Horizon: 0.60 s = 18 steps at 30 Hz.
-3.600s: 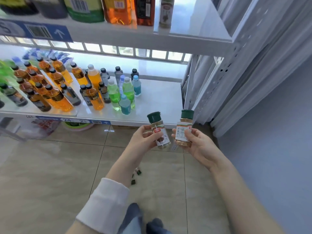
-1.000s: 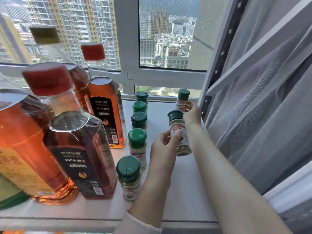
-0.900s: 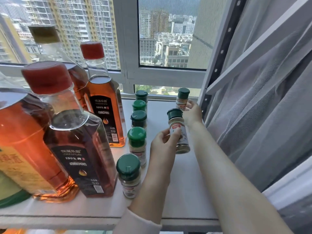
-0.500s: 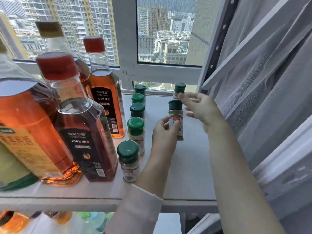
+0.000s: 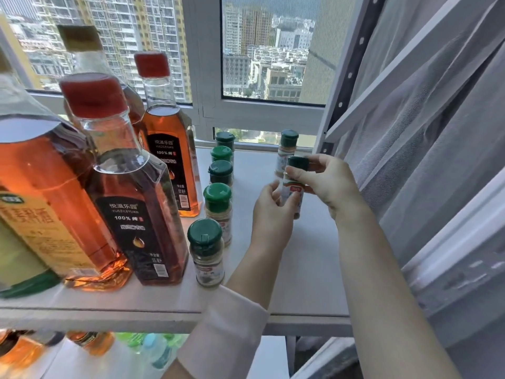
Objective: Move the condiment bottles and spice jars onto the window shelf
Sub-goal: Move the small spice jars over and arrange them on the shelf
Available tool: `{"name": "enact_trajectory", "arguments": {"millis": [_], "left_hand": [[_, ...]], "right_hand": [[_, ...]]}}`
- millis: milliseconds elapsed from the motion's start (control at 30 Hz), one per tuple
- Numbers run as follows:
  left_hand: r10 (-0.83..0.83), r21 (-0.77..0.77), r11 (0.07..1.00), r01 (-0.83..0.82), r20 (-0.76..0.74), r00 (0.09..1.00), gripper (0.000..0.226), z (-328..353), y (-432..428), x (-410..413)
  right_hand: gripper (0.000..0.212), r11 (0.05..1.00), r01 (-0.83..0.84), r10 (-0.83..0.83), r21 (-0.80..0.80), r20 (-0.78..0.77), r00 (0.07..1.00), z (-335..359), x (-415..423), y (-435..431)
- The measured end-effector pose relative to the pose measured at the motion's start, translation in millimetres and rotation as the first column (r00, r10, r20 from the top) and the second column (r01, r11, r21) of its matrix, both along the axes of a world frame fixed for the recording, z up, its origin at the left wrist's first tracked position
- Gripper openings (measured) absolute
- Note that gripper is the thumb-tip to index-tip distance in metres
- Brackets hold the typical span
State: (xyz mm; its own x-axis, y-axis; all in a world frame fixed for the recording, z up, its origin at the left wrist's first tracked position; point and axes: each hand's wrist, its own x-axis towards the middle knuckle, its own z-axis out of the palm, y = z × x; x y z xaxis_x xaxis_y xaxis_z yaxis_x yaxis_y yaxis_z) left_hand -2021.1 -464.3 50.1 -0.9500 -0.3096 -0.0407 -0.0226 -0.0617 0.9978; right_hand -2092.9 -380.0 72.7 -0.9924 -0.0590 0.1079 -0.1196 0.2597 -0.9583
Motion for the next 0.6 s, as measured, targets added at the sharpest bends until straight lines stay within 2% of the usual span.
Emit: {"name": "enact_trajectory", "arguments": {"millis": [133,267,600], "left_hand": [[0.040,-0.057,0.998,-0.039,0.009,0.999,0.053,-3,-3,2],[0.058,-0.083,0.995,-0.059,-0.010,0.998,0.049,-6,-4,4],[0.095,-0.093,0.991,-0.096,-0.008,0.995,0.047,-10,-12,2]], "right_hand": [[0.050,0.992,0.115,-0.109,0.044,-0.110,0.988,1,-8,-3],[0.051,0.989,0.147,-0.138,0.035,-0.174,0.975,0,-15,-14],[0.053,0.985,0.170,-0.161,0.034,-0.174,0.971,-12,-32,-27]]}}
